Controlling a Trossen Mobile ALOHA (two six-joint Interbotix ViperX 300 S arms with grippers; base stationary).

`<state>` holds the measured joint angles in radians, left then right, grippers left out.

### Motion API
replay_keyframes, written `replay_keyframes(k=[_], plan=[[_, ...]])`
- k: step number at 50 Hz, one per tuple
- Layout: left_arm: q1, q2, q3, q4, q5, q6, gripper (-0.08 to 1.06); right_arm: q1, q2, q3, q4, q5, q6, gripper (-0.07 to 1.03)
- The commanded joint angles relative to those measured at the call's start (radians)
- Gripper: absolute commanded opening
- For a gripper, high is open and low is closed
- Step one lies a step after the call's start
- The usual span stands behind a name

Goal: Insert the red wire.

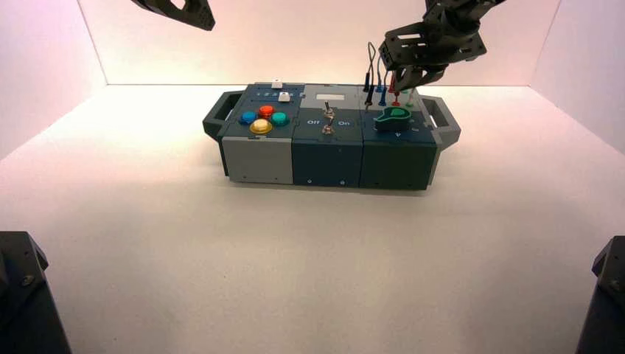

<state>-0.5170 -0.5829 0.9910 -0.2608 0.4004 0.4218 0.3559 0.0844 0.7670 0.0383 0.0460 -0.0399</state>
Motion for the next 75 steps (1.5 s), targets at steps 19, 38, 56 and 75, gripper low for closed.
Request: replay_keyframes(k=[19,38,56,75], plan=[[0.005,-0.014,-0.009,0.003,-0.009,0.005,-0.03,-0.006,0.002,0.000,-0.002,-0.008,-0.002,-0.02],[0.003,-0.018,-0.009,0.003,-0.009,0.003,-0.03,-0.008,0.003,0.043,-0.003,-0.008,-0.002,-0.02],[0.003,-0.031,-0.005,0.002,-0.009,0.005,-0.03,-0.006,0.026,0.044,-0.003,-0.002,-0.003,-0.02],[0.006,-0.044,-0.003,0.003,-0.009,0.005,-0.03,-0.006,0.021,-0.025,-0.005,0.196,-0.003,-0.02]])
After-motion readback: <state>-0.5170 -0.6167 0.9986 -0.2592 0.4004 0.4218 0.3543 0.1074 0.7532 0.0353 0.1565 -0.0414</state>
